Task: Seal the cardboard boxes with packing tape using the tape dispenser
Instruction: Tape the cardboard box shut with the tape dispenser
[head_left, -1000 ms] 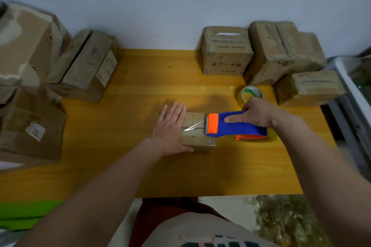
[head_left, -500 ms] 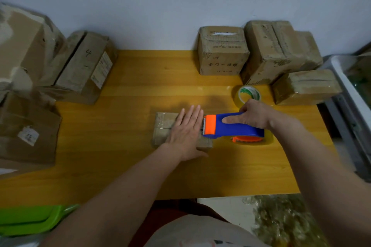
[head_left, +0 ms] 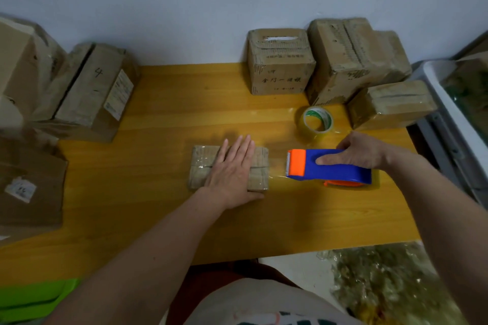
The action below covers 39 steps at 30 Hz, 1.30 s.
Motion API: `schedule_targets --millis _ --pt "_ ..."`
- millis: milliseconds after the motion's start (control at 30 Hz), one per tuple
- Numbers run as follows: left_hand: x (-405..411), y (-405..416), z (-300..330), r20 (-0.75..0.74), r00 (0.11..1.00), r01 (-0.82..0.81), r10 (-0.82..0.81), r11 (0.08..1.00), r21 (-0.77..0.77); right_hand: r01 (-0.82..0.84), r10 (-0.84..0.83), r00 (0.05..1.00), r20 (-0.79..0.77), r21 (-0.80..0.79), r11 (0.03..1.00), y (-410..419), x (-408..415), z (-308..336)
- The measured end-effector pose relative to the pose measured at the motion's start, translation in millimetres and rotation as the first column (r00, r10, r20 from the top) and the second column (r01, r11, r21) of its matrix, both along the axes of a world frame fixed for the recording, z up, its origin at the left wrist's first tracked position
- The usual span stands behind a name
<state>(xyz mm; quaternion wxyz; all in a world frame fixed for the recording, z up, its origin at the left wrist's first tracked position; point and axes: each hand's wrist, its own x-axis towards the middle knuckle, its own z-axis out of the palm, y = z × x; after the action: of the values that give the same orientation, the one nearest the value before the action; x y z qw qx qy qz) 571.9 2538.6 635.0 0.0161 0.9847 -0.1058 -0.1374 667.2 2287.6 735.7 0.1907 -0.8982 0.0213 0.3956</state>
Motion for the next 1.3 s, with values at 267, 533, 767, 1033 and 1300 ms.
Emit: schedule_targets --millis 267,533,767,1033,1300 --pt "4 7 6 0.011 0.999 -0.045 0.045 0.999 0.024 -0.051 0.051 0.999 0.004 -0.048 0.998 9 -7 -17" --pt "5 10 3 0.01 0.999 -0.052 0.052 0.998 0.027 -0.247 0.267 0.963 0.026 -0.295 0.923 61 -10 -12" --pt "5 10 -1 0.017 0.997 -0.076 0.075 0.996 0.042 -0.142 0.363 0.88 0.306 -0.56 0.816 36 -26 -16" --pt "-1 -3 -1 0.03 0.938 -0.345 0.346 0.938 -0.029 0.029 0.215 0.827 0.52 -0.421 0.906 45 -60 -87" --pt "-27 44 -3 0.072 0.966 -0.253 0.249 0.966 0.06 0.135 -0.006 0.813 0.582 -0.178 0.975 59 -72 -113"
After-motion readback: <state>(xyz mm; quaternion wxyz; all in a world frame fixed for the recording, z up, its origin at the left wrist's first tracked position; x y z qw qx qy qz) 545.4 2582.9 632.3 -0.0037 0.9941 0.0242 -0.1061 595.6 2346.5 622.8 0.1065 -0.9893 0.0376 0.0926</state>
